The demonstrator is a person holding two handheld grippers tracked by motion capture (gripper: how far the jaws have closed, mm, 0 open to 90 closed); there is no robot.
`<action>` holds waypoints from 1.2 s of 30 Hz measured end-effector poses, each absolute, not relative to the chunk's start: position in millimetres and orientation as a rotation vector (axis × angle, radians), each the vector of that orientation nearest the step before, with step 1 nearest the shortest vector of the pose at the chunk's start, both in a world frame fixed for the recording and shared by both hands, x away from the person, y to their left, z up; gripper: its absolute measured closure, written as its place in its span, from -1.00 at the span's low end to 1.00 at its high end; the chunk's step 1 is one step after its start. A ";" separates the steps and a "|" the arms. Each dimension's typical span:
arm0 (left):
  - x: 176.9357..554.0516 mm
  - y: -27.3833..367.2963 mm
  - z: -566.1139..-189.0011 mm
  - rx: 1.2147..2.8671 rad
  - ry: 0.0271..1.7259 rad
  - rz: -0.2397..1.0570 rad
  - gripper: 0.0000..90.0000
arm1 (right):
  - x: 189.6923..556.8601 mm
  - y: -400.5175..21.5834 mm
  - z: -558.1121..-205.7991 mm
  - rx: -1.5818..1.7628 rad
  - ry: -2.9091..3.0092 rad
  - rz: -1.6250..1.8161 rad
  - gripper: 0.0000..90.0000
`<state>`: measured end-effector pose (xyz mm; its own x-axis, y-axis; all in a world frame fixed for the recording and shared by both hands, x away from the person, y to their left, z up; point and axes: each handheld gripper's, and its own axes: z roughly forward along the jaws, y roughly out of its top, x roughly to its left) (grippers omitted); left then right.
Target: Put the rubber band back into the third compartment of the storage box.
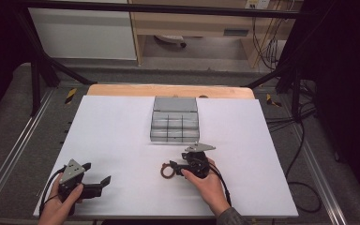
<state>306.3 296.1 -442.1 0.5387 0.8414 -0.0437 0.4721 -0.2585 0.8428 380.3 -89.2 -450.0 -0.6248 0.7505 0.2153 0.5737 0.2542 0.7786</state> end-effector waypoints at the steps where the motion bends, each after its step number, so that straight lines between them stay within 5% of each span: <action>1: 306.3 296.0 -442.2 1.907 1.071 0.533 -0.87 | 380.1 -88.4 -450.9 1.229 2.330 1.303 0.04; 17: 306.4 293.6 -443.5 1.933 1.059 0.525 -0.87 | 371.7 -72.5 -461.1 1.081 2.404 1.209 0.84; 36: 305.7 291.4 -444.2 1.950 1.045 0.519 -0.87 | 384.2 -83.9 -445.3 1.211 2.313 1.403 0.87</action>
<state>305.7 291.4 -444.2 0.5661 0.8238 -0.0293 0.4752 -0.2971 0.8282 384.2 -83.9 -445.3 -0.6529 0.7164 0.2459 0.5490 0.2238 0.8053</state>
